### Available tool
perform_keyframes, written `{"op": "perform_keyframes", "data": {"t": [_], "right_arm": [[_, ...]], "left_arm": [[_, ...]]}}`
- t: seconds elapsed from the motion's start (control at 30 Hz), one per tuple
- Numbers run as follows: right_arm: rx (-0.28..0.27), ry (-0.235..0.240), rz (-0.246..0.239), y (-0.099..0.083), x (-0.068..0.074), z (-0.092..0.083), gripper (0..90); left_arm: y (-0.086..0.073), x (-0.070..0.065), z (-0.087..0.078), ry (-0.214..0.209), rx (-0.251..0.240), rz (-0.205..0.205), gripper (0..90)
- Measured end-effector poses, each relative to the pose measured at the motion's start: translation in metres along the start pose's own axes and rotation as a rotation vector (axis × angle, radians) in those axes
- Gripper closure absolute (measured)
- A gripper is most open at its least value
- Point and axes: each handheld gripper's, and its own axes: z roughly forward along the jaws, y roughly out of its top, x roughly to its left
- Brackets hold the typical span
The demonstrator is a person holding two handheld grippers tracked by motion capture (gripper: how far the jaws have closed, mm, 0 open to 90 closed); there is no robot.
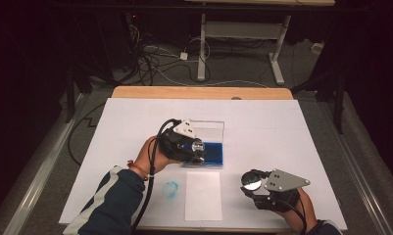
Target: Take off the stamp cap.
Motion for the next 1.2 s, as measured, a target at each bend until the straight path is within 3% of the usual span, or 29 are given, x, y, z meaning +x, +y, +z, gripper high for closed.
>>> {"op": "perform_keyframes", "data": {"t": [1.2], "right_arm": [[-0.003, 0.003, 0.008, 0.002, -0.008, 0.005, 39.0]], "left_arm": [[0.006, 0.023, 0.023, 0.016, -0.007, -0.035, 54.1]]}}
